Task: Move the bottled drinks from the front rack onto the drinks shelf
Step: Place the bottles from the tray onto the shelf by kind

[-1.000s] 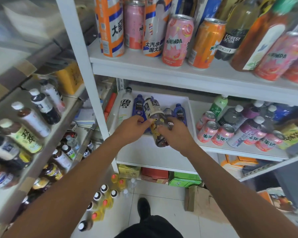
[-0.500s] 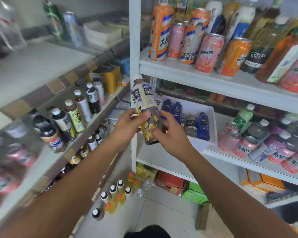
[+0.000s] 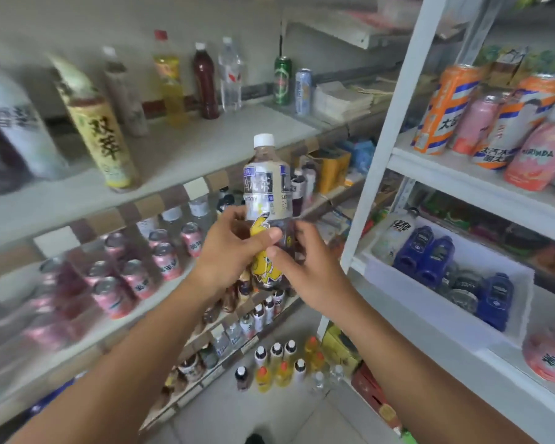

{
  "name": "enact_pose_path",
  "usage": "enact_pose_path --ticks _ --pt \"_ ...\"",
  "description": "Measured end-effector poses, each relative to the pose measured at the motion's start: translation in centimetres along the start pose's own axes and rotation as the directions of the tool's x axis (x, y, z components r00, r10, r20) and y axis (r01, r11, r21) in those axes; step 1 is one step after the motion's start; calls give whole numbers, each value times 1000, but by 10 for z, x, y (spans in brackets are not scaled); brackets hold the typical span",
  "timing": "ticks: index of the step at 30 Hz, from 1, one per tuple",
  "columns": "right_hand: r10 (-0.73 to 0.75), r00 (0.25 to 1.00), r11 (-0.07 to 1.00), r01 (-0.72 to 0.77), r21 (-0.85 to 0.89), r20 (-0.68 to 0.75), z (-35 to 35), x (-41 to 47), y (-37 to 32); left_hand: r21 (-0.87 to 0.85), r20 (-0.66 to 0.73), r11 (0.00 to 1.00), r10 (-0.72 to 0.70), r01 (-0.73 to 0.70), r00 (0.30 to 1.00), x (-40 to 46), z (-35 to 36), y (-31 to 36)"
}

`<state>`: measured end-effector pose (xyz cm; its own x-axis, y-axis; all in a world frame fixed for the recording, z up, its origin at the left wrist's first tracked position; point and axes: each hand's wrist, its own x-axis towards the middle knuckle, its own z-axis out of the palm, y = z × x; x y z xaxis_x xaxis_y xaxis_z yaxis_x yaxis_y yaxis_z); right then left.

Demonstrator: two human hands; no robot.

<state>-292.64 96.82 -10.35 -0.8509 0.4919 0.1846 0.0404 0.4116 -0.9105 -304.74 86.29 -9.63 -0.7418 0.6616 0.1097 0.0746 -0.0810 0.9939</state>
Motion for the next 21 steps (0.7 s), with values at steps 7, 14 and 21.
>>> enact_pose_path --ticks 7,14,21 --pt "-100 978 995 98 20 182 72 3 -39 70 -106 997 19 -12 994 -38 -85 22" --pt "-160 959 986 164 1 236 153 36 -84 160 -164 984 103 -76 981 -44 -169 42" --pt "-182 956 983 183 20 230 236 74 -119 211 -221 973 138 -90 966 -33 -255 52"
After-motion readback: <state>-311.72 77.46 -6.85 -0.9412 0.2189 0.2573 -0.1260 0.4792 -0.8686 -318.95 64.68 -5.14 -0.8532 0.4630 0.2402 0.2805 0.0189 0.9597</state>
